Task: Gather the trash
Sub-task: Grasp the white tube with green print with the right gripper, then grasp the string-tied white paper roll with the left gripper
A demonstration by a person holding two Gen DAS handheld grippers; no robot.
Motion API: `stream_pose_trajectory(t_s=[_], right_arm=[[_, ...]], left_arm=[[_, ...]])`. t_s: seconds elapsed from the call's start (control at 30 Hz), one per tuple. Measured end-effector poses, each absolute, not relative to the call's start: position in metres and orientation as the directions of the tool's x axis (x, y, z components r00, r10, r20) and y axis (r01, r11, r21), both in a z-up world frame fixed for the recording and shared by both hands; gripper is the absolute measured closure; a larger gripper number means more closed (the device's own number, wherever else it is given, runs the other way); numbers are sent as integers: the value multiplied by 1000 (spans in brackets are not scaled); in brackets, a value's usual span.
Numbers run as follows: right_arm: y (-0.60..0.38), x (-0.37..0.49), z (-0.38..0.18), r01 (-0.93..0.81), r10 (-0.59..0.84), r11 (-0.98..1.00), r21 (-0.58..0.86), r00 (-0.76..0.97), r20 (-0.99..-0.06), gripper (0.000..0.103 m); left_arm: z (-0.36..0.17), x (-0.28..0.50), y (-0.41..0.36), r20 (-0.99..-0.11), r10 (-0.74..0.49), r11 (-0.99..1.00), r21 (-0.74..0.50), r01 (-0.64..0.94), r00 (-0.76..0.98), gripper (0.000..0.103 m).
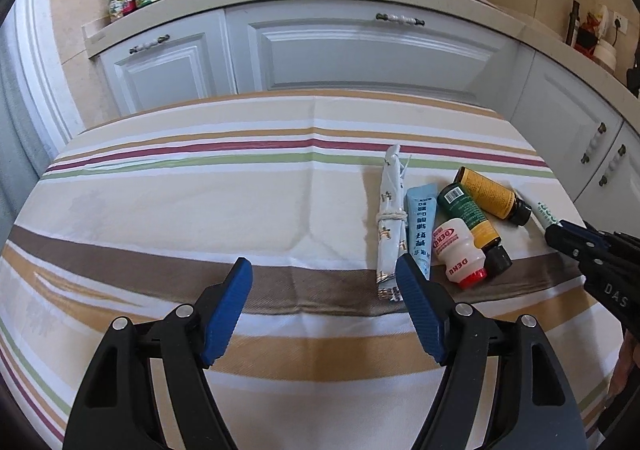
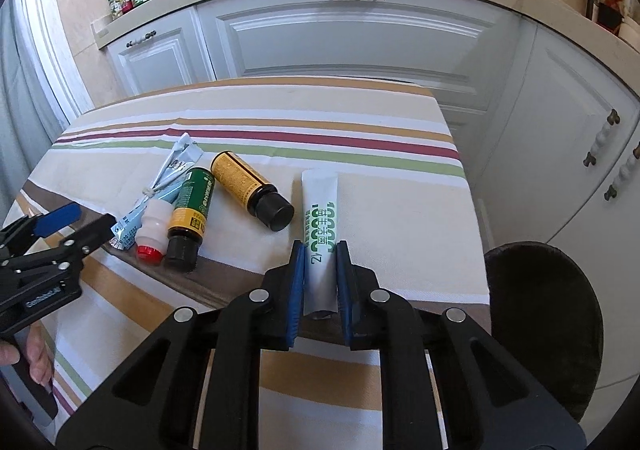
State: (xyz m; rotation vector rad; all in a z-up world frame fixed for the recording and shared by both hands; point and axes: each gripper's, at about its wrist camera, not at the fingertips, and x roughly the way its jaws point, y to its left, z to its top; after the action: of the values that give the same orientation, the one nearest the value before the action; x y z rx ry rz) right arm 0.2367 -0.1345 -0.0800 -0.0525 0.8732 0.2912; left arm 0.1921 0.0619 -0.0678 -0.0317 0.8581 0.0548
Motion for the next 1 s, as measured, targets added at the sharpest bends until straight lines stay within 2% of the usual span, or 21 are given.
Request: stream_pose_trajectory(t_s=[0.37,0.53,0.7,0.77,0.87,1.0], right_arm=[[-138,236,-78,-273,244,958,90,611,-753,87],[-139,236,-78,-273,249,957,95,611,-752,87],[-140,235,-79,-273,251,957,98,610,-752,87],[-139,234,-78,-271,250,957,98,611,-751,87],[-140,233,-78,-270,251,958,99,613,-749,87],[-140,229,-77,-267,251,958,101,619,-745,87]], left_arm=[[-76,205,49,-789,13,1000,13,-4,614,32],[-77,207,48,-795,0,1000,13,17,607,40],[-75,210,47,-794,-11,1000,7,28,608,57],[-75,210,46,-790,-12,999,12,36,613,77],[-74,209,44,-788,-13,999,19,46,615,94],[-74,208,46,-788,-24,999,8,49,615,95]])
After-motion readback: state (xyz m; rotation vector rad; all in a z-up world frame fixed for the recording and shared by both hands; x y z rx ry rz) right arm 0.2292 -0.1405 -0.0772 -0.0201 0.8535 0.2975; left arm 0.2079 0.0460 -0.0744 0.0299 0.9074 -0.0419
